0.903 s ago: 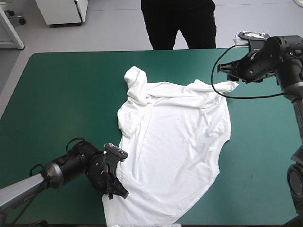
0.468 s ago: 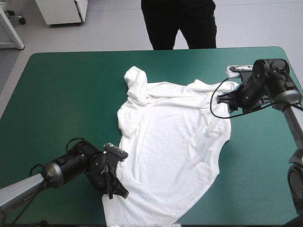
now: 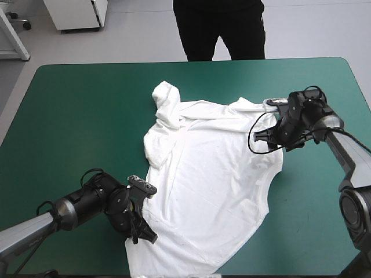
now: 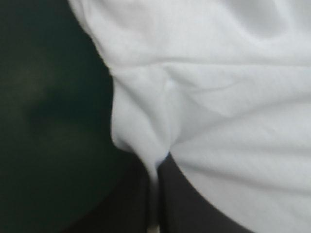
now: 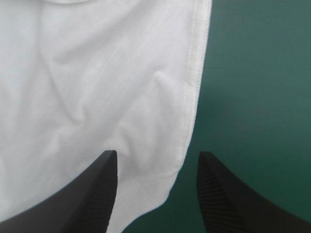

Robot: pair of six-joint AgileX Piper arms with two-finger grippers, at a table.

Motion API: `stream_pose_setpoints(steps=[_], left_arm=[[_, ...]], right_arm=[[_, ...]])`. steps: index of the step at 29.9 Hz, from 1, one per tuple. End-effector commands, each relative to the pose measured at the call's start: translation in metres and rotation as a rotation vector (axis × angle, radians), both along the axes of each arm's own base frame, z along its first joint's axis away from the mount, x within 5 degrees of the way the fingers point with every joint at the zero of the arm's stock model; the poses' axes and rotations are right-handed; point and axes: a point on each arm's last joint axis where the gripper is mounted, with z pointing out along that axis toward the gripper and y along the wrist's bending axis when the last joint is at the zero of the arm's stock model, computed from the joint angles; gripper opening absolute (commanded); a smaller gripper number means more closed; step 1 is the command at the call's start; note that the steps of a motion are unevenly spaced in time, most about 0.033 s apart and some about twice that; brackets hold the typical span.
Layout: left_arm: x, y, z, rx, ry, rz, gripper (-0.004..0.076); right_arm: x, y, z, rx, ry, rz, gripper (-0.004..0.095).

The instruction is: Fold the cloth

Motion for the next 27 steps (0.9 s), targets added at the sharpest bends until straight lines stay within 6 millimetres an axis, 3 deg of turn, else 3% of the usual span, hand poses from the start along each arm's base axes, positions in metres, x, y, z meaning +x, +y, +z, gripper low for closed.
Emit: stream_pose_setpoints(steps=[1,16,19,22,23,27], left_arm=[[-0.001,-0.009,-0.011,-0.064,0.021,0.04,-0.0007],[-0.001,-0.01,-0.011,-0.067,0.018,0.028,-0.0007],[-0.001,-0.01,-0.011,-0.065,0.018,0.034,-0.0007],[-0.001,-0.01,-0.011,-0.065,0.019,0.036,-0.0007],[0.0,-0.01,-0.01,-0.069,0.015,0.036,-0.0007],[0.008,-0.014,0.004,-0.067,-0.005,0.021,-0.0007]], right_arm=[[0.001,-0.001,0.004,0.005,-0.066,-0.038,0.0483],[-0.005,0.0,-0.052,0.014,0.049,-0.093,0.0471],[-0.005,0.005,-0.057,0.079,0.071,-0.122,0.0329],[-0.005,0.009,-0.056,0.12,0.072,-0.119,0.0041],[-0.005,0.009,-0.055,0.118,0.076,-0.114,-0.0011],[-0.006,0.008,-0.044,0.102,0.081,-0.076,-0.0017]])
